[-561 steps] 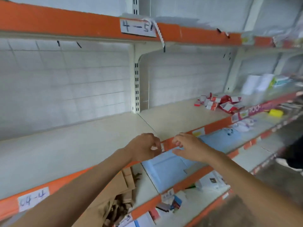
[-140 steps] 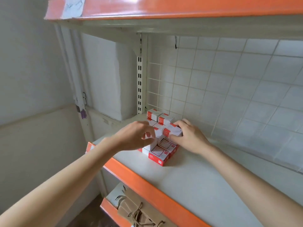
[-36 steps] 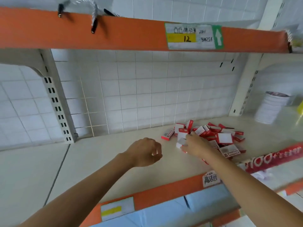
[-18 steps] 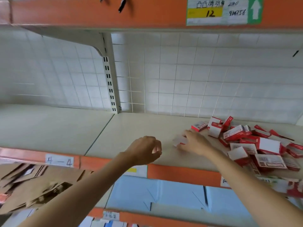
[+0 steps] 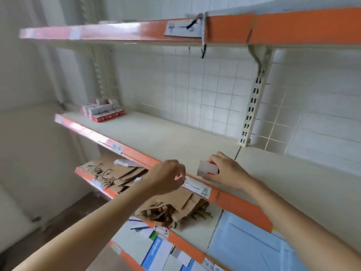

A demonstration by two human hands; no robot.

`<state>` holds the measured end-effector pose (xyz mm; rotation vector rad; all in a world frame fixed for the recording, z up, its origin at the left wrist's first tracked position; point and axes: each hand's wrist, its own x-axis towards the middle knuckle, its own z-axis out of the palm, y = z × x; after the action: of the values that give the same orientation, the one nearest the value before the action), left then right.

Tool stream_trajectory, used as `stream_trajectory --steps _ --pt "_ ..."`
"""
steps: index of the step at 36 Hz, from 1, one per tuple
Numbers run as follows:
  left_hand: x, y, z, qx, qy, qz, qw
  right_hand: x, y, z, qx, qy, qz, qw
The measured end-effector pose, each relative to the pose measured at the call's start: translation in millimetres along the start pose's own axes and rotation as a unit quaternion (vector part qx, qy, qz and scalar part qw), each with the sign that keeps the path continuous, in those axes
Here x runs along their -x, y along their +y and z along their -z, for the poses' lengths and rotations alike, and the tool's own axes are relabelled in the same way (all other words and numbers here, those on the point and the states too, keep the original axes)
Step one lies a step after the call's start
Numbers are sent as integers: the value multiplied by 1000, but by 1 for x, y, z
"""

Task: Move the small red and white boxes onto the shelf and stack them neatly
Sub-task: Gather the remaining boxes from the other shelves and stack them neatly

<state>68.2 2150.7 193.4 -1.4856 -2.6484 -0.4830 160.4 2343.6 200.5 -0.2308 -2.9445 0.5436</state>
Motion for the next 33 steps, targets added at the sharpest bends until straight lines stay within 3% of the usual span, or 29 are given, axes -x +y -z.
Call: stream_trajectory --steps 7,14,33 --pt "60 -136 42 -27 24 99 994 -94 -112 -64 -4 -31 102 994" --pt "91 -220 67 -35 21 143 989 -160 -182 -113 -27 -73 133 988" --pt "-14 -355 94 -39 81 166 982 -390 -194 -133 -42 -39 96 994"
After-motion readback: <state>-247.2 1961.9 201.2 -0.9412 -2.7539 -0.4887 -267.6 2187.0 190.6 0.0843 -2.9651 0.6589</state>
